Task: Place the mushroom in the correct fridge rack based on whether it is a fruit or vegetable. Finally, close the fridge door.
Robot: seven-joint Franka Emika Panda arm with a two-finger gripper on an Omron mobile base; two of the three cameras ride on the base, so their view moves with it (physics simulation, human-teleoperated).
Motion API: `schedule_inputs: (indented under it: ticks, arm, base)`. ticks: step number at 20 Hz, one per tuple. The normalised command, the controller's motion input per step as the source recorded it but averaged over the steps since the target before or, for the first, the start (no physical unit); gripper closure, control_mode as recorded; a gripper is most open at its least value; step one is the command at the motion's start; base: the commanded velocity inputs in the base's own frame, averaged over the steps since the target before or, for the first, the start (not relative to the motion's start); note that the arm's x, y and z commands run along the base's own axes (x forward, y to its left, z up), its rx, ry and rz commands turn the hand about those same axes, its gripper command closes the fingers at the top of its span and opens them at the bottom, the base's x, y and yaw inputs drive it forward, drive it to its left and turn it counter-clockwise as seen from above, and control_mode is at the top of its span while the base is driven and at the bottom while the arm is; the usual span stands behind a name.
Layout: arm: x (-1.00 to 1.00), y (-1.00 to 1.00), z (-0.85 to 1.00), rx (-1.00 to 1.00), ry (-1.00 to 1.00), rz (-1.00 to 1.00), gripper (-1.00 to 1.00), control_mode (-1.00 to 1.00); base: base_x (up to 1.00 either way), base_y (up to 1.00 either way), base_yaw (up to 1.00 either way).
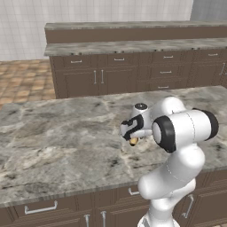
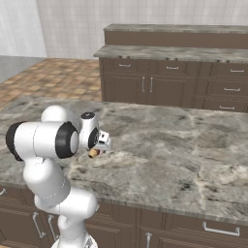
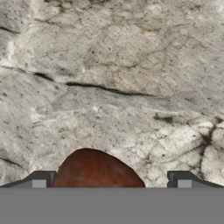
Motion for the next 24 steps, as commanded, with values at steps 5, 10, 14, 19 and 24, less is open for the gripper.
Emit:
schedule_inputs:
  ticks: [5, 10, 14, 19, 24]
  arm:
    - [-0.26, 0.00, 0.07, 0.00, -0.05, 0.00, -1.00, -1.00]
    - [-0.13, 0.05, -0.06, 0.00, 0.00, 0.00, -1.00, -1.00]
    - [0.01, 0.06, -0.18, 0.00, 0.01, 0.00, -1.00, -1.00]
    - [0.01, 0.03, -0.33, 0.00, 0.01, 0.00, 1.00, -1.00]
    - [0.02, 0.01, -0.16, 0.00, 0.00, 0.00, 1.00, -1.00]
  base:
    - [0.00, 0.00, 0.00]
    - [0.00, 0.00, 0.00]
    - [0.00, 0.00, 0.00]
    - [0.00, 0.00, 0.00]
    - [0.00, 0.00, 0.00]
